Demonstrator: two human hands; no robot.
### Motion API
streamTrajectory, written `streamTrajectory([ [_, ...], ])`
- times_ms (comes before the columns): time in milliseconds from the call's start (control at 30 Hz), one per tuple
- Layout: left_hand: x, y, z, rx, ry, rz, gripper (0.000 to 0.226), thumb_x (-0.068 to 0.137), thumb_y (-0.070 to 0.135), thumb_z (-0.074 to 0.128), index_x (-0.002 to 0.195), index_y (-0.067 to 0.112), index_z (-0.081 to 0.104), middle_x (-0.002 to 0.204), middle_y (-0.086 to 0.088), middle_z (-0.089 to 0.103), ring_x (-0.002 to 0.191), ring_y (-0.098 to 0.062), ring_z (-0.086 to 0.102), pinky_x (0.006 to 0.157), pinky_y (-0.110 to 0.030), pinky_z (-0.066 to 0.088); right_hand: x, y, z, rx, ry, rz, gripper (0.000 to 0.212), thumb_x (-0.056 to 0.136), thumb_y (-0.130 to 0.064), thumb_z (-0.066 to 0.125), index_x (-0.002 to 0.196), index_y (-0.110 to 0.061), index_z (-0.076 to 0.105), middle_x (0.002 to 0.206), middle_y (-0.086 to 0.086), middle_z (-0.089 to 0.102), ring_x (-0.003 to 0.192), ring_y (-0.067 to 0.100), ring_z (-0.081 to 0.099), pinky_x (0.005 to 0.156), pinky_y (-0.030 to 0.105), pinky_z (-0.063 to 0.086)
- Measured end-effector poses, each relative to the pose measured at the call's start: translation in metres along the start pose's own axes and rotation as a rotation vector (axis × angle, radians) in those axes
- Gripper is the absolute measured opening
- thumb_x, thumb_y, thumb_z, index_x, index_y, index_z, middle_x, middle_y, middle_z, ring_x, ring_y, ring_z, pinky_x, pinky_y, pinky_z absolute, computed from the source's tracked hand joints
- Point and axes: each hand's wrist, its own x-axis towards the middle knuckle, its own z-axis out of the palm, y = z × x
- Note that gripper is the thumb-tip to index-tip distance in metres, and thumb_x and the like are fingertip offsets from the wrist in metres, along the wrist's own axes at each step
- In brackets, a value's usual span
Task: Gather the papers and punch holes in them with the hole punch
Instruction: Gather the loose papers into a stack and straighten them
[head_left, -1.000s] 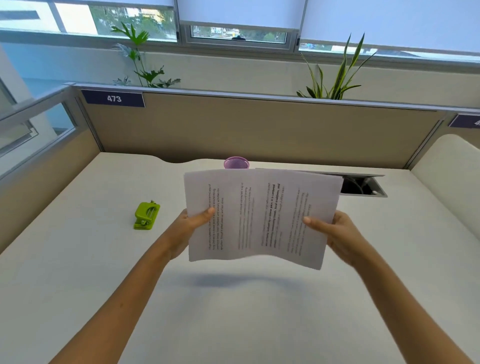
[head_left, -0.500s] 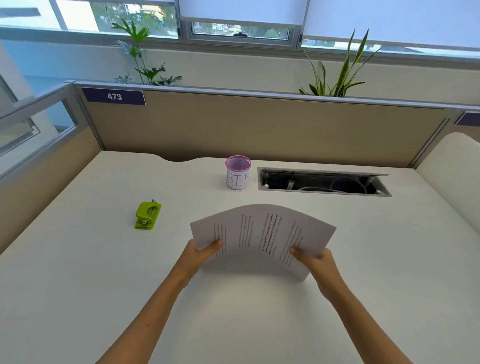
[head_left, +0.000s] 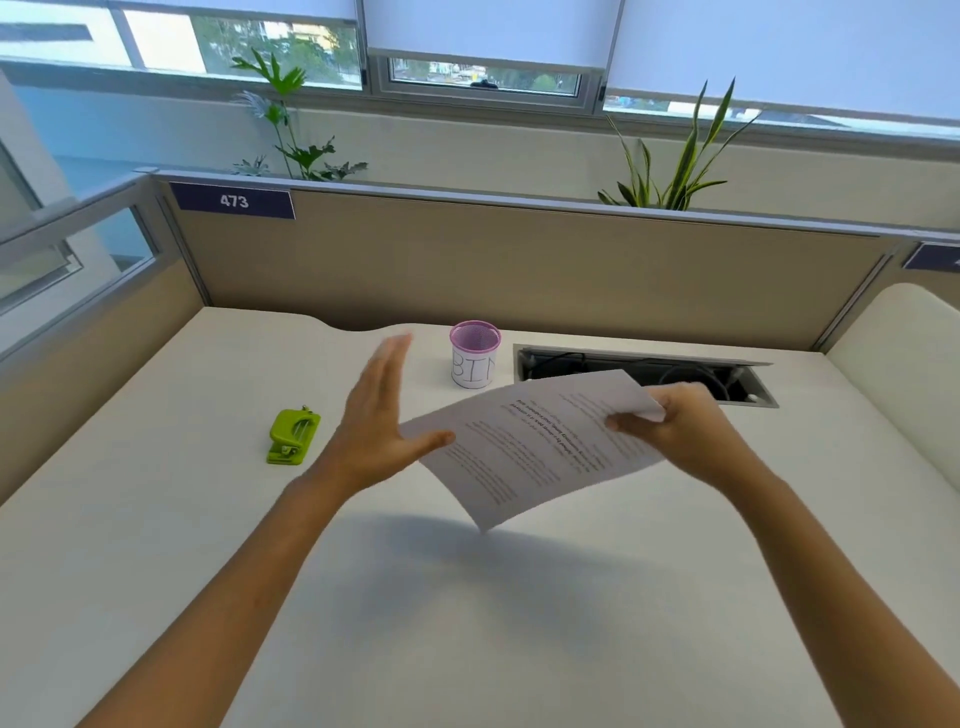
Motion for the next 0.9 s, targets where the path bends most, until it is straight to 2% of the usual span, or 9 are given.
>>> streamTrajectory([
  [100,0.016,0.028,0.001,-0.116,-0.257,0.055,0.106,0.072,0.051,0.075,0.145,0.05,-0.003,0.154,0.016,0.028,0.13,-0.001,0.033,0.106,-0.029,0.031,0.011,-0.03,-0.014,-0.17,-0.128,-0.119,0.017,0.081,-0.014,0.07,0.066,-0.02,0.074,0.06,-0.012,0.068,0.057,0.01,0.059,0.052,0.019,0.044],
  [167,0.019,0.039,0.009,-0.175,-0.394,0.051,0.077,0.082,0.043,0.067,0.144,0.048,0.021,0.136,0.026,0.048,0.109,0.002,0.051,0.091,-0.024,0.044,0.015,-0.046,-0.019,-0.288,-0.195,-0.212,0.011,0.082,-0.013,0.068,0.077,-0.019,0.076,0.07,-0.006,0.072,0.065,0.016,0.063,0.058,0.023,0.05],
  [233,0.017,0.04,0.019,-0.203,-0.414,0.018,0.037,0.092,0.033,0.057,0.129,0.035,0.055,0.109,0.019,0.063,0.088,-0.005,0.061,0.072,-0.017,0.051,0.019,-0.054,-0.03,-0.338,-0.181,-0.265,0.009,0.081,-0.015,0.07,0.083,-0.02,0.077,0.074,-0.007,0.072,0.068,0.014,0.064,0.061,0.024,0.052],
  [333,0.009,0.039,0.022,-0.371,-0.352,-0.128,0.016,0.094,0.035,0.052,0.103,0.04,0.064,0.089,0.02,0.066,0.079,-0.005,0.065,0.056,-0.007,0.049,0.023,-0.041,-0.059,-0.113,-0.086,-0.174,0.011,0.077,-0.023,0.075,0.087,-0.027,0.075,0.069,-0.009,0.073,0.065,0.008,0.067,0.057,0.013,0.049],
  [433,0.004,0.04,0.015,-0.609,-0.304,-0.252,0.012,0.089,0.041,0.057,0.092,0.046,0.067,0.089,0.016,0.073,0.082,-0.01,0.07,0.061,-0.015,0.055,0.017,-0.019,-0.072,0.544,-0.145,-0.021,0.037,0.068,-0.027,0.079,0.104,-0.028,0.069,0.085,0.006,0.077,0.078,0.02,0.074,0.066,0.027,0.061],
  [533,0.004,0.039,0.013,-0.761,-0.269,-0.308,0.017,0.084,0.04,0.061,0.097,0.045,0.069,0.101,0.013,0.074,0.091,-0.013,0.071,0.067,-0.026,0.06,0.01,-0.002,-0.042,0.835,-0.219,-0.029,0.047,0.072,-0.013,0.076,0.115,-0.023,0.063,0.1,0.011,0.076,0.091,0.026,0.072,0.073,0.035,0.06],
  [633,0.006,0.042,0.014,-0.799,-0.25,-0.334,0.018,0.083,0.039,0.062,0.1,0.041,0.07,0.103,0.01,0.074,0.092,-0.016,0.071,0.07,-0.03,0.061,0.002,0.002,-0.003,0.932,-0.197,0.041,0.041,0.071,-0.017,0.075,0.111,-0.016,0.068,0.108,0.009,0.074,0.097,0.025,0.071,0.076,0.034,0.058],
  [733,0.008,0.047,0.015,-0.756,-0.24,-0.328,0.014,0.09,0.035,0.06,0.098,0.041,0.068,0.097,0.013,0.074,0.085,-0.013,0.072,0.063,-0.024,0.058,-0.002,-0.001,0.025,0.964,-0.043,0.092,0.028,0.074,-0.017,0.074,0.101,-0.014,0.074,0.105,0.009,0.075,0.097,0.027,0.071,0.078,0.036,0.056],
  [900,0.007,0.056,0.021,-0.697,-0.111,-0.296,0.014,0.087,0.044,0.056,0.092,0.053,0.065,0.09,0.02,0.072,0.082,-0.006,0.069,0.059,-0.019,0.056,-0.004,-0.02,0.049,0.942,0.19,0.083,0.016,0.081,-0.017,0.071,0.094,-0.024,0.075,0.1,0.002,0.076,0.09,0.025,0.072,0.074,0.037,0.061],
])
